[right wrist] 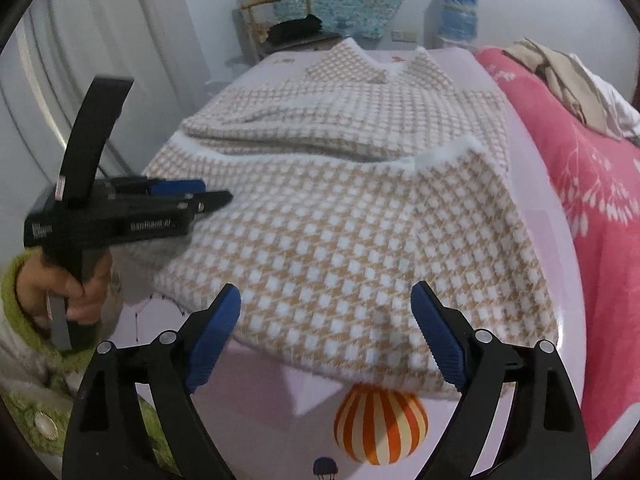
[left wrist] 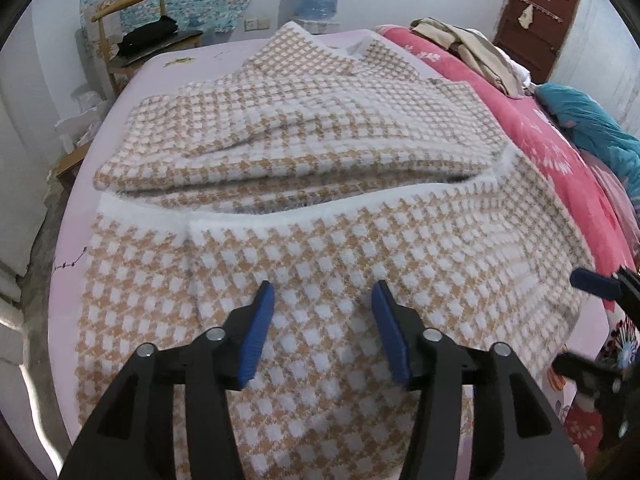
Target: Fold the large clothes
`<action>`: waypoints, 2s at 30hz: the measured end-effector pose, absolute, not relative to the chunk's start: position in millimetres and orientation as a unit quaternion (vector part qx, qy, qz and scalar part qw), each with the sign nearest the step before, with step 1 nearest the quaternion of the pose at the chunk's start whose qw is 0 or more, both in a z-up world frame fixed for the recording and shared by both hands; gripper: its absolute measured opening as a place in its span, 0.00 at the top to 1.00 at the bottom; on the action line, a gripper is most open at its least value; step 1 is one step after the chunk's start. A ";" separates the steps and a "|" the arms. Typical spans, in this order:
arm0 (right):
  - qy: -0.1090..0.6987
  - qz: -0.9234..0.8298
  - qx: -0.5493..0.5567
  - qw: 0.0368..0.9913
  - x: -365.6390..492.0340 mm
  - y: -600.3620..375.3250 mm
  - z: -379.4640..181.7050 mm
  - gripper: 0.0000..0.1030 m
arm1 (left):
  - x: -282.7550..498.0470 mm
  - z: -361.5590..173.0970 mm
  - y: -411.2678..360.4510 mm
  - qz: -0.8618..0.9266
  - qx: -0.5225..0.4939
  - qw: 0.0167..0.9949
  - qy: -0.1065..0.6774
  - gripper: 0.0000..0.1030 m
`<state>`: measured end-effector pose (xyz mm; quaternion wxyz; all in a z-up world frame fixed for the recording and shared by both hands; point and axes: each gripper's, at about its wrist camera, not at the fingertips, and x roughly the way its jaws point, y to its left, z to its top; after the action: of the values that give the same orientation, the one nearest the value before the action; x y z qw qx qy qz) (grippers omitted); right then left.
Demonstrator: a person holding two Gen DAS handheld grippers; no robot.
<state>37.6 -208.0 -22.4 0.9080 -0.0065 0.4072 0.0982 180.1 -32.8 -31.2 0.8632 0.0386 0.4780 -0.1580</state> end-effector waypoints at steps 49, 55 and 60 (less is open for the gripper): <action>0.432 0.058 -0.004 0.900 51.1 -206.0 -37.2 0.08 | 180.6 -34.4 -23.9 -0.084 0.052 0.871 0.481 0.06; 0.418 0.054 0.002 0.907 54.2 -209.1 -26.5 0.08 | 180.4 -34.7 -23.7 -0.084 0.051 0.871 0.481 0.06; 0.416 0.044 0.019 0.908 61.8 -213.4 -22.7 0.08 | 181.0 -34.9 -23.0 -0.089 0.051 0.872 0.480 0.05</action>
<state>61.8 -213.4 -22.7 0.9083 0.0189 0.4155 0.0437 181.0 -23.0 -34.9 0.8715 0.0505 0.4795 -0.0888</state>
